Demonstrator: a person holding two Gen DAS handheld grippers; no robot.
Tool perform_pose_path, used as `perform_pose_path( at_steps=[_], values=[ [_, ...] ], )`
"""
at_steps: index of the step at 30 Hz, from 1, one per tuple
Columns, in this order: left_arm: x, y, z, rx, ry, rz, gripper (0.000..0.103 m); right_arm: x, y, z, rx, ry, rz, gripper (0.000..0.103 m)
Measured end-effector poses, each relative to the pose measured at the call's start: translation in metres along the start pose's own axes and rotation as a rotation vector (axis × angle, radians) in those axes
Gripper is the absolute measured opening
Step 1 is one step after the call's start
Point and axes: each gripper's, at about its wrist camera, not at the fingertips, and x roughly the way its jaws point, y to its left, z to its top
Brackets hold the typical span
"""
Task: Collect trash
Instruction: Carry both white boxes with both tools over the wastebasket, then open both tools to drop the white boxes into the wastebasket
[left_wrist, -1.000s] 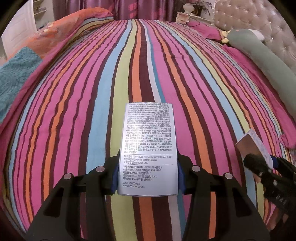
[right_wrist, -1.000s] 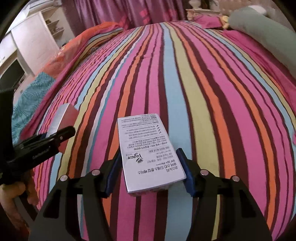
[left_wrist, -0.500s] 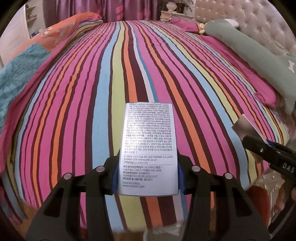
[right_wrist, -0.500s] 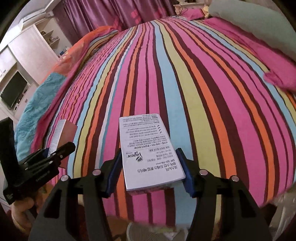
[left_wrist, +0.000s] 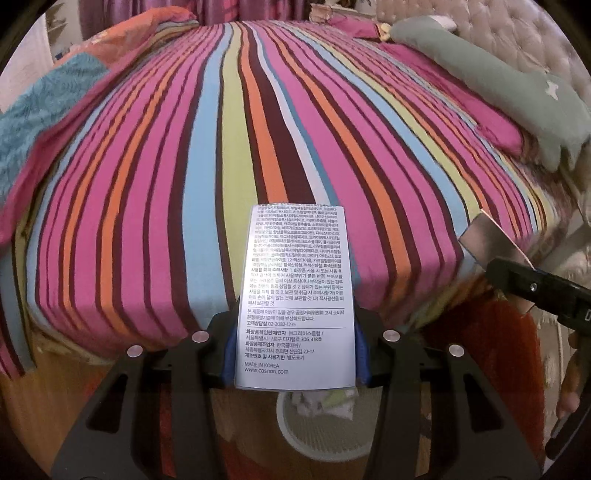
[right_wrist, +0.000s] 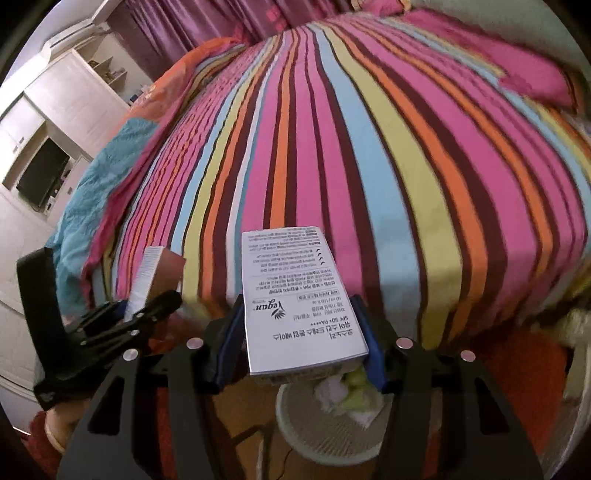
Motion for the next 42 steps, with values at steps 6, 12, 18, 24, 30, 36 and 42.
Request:
perform_pose_path(
  at_steps=[6,12,18,24,30,36,42],
  values=[
    [-0.002,-0.017,-0.046,0.032,0.05,-0.029,0.047,0.008,-0.008,-0.035,0.059,0.072,-0.009,0.052],
    [0.009,-0.029,-0.081,0.045,0.132,-0.038,0.047,0.01,-0.018,-0.07,0.105,0.145,-0.035,0.052],
    [0.041,-0.034,-0.105,0.017,0.279,-0.067,0.047,0.037,-0.034,-0.096,0.178,0.277,-0.057,0.052],
    [0.075,-0.043,-0.116,0.035,0.417,-0.091,0.047,0.073,-0.044,-0.104,0.213,0.414,-0.097,0.051],
    [0.111,-0.045,-0.126,0.033,0.557,-0.109,0.047,0.105,-0.052,-0.106,0.251,0.503,-0.128,0.051],
    [0.138,-0.052,-0.131,0.041,0.647,-0.08,0.047,0.136,-0.069,-0.118,0.339,0.601,-0.142,0.048],
    [0.161,-0.047,-0.138,0.009,0.741,-0.074,0.047,0.153,-0.075,-0.125,0.356,0.65,-0.162,0.047]
  ],
)
